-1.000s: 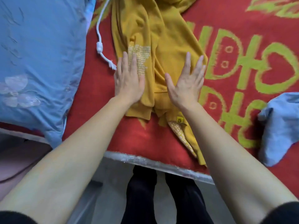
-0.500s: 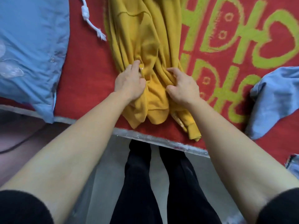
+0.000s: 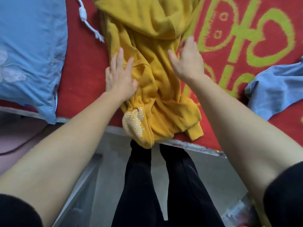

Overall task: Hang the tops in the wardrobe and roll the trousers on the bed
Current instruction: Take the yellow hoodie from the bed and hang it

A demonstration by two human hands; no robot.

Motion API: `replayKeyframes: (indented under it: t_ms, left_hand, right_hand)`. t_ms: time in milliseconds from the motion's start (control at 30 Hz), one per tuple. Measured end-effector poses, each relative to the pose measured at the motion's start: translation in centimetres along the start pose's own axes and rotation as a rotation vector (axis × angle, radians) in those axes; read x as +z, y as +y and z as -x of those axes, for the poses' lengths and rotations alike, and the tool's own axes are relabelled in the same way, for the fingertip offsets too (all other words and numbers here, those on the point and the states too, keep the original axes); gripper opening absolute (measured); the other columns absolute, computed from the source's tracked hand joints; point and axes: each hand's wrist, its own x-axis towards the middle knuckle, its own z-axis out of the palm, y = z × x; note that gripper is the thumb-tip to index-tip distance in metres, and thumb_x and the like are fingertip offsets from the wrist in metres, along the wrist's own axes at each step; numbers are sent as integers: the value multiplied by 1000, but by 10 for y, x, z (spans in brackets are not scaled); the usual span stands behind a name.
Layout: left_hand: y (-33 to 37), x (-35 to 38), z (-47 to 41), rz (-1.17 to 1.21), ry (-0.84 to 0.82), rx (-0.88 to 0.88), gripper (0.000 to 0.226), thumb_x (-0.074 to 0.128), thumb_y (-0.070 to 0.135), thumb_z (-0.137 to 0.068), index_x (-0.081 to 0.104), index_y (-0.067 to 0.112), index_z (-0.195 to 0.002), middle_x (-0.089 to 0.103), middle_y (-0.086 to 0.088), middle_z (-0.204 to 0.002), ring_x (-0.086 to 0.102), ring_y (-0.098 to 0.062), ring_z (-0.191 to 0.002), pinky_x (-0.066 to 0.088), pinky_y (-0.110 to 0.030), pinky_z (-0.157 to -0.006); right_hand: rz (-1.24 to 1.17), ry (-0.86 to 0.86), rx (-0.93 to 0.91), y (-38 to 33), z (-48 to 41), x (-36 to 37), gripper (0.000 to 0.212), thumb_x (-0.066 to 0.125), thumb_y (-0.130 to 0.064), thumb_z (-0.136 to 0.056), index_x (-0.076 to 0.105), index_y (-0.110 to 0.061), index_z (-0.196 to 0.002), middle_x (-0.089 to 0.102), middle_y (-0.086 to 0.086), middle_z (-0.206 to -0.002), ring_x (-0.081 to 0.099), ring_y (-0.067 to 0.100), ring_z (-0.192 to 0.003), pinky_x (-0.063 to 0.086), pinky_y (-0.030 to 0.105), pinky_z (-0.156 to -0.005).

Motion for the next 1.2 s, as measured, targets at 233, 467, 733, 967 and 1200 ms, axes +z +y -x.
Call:
replayKeyframes:
  t_ms: [233, 467, 733, 967, 1200]
  left_hand:
    - [-13, 4, -31, 83, -269, -53, 72, 55, 41, -88, 26, 29, -153, 17, -6, -162, 5, -27, -151, 25, -54, -116]
    - [-32, -23, -51, 1354, 178, -780, 67, 32, 60, -90, 49, 13, -135, 61, -12, -131, 57, -28, -122, 42, -44, -107]
    - [-22, -16, -48, 798, 122, -244, 75, 70, 28, -78, 42, 24, -147, 65, -4, -117, 64, -21, -107, 47, -31, -98]
    - [-9, -50, -2, 757, 4, -334, 73, 60, 38, -64, 53, 23, -135, 68, -3, -119, 61, -26, -112, 46, -36, -98]
    - [10, -106, 83, 941, -245, -101, 30, 83, 16, -73, 70, 15, -100, 69, 5, -89, 62, -11, -84, 48, -22, -78]
  right_hand:
    - [-2, -20, -68, -21, -47, 11, 43, 52, -32, -93, 56, -19, -134, 55, 13, -127, 54, 31, -119, 36, 30, -99]
    - [263, -440, -210, 58, 49, 23, 27, 69, -32, -77, 59, -16, -97, 47, 7, -94, 57, 35, -94, 47, 37, -77]
    - [-168, -525, 205, 74, 60, 33, 51, 65, -75, -72, 49, -27, -83, 59, -3, -90, 55, 14, -81, 40, 32, -65]
    - [-132, 12, 474, 35, 77, 21, 84, 74, -33, -79, 28, -27, -149, 38, 10, -145, 42, 33, -132, 33, 43, -113]
    - [-1024, -222, 1004, -39, 106, -24, 120, 85, -59, -60, 20, -15, -151, 48, 12, -138, 56, 36, -124, 47, 53, -102]
